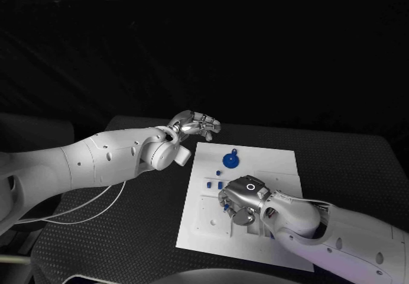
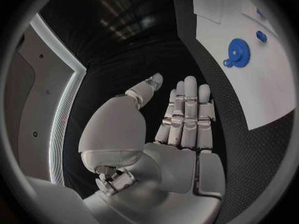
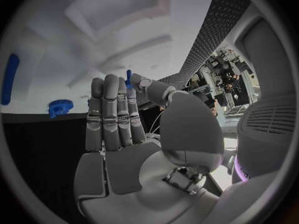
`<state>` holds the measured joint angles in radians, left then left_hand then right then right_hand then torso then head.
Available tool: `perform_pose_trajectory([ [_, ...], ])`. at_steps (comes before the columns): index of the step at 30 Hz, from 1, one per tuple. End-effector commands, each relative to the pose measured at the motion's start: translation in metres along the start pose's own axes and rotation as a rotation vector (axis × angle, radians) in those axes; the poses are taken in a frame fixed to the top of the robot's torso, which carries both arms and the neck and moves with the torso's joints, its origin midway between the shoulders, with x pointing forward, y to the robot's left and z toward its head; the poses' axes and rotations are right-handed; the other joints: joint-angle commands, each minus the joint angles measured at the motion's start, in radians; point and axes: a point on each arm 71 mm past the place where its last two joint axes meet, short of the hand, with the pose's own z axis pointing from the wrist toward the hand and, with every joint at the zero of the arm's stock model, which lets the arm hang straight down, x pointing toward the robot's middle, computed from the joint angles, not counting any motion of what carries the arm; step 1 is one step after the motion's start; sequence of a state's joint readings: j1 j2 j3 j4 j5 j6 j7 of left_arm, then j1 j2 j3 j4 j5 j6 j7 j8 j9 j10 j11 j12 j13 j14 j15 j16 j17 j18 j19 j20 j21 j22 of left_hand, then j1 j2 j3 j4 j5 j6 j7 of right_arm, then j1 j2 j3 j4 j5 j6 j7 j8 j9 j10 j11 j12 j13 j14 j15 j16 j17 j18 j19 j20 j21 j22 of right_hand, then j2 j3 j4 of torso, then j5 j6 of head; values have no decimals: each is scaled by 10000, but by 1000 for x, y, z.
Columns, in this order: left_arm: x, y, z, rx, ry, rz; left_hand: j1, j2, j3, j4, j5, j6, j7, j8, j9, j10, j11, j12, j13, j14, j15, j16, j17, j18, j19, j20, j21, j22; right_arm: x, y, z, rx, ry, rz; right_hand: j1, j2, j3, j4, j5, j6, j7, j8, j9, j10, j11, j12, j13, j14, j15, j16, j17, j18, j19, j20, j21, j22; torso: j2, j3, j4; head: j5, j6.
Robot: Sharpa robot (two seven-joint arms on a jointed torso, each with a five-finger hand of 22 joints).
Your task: Assemble the parts on the task board
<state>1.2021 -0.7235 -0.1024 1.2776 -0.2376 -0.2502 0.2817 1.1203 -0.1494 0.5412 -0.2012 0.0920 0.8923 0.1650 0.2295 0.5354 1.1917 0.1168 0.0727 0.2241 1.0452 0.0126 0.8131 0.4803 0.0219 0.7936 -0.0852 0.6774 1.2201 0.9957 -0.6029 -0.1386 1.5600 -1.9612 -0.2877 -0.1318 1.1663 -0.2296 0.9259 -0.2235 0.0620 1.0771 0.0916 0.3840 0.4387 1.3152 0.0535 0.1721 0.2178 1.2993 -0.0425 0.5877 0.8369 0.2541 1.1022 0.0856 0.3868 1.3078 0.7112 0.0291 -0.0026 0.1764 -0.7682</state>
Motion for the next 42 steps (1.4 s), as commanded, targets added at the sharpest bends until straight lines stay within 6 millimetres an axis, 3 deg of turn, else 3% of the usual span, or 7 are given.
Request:
perform_pose_trajectory([
  [1,1,-2,1,132,61,-83,-94,10,-48,12,38,-60,30,38,-10,-60,-1,6,-10,8,8,-39,18,164,61,1,-47,17,4,3,0,-172,213,-120,17,-22,20,-31,41,82,-3,27,14,96,-3,-11,0,-17,-76,63,12,77,63,22,34,151,-5,-6,-2,31,-41],
  [25,2,-2,0,111,99,-96,-110,14,-54,21,33,-105,48,24,-27,-72,4,8,-19,8,13,-77,52,163,66,6,-75,25,8,2,3,-130,359,-325,4,-3,12,-53,61,82,-3,22,15,99,-4,-22,11,-20,-78,69,29,77,63,18,37,155,-2,-1,-1,65,-101],
  [42,4,-3,1,101,188,-122,-113,15,-55,23,29,-110,49,28,-30,-78,6,8,-23,4,16,-98,68,163,66,8,-90,29,23,10,6,-331,935,-397,-25,21,-4,-67,69,75,1,13,15,95,-1,-38,19,-25,-77,71,44,77,60,20,37,159,-10,-4,0,58,-169],
])
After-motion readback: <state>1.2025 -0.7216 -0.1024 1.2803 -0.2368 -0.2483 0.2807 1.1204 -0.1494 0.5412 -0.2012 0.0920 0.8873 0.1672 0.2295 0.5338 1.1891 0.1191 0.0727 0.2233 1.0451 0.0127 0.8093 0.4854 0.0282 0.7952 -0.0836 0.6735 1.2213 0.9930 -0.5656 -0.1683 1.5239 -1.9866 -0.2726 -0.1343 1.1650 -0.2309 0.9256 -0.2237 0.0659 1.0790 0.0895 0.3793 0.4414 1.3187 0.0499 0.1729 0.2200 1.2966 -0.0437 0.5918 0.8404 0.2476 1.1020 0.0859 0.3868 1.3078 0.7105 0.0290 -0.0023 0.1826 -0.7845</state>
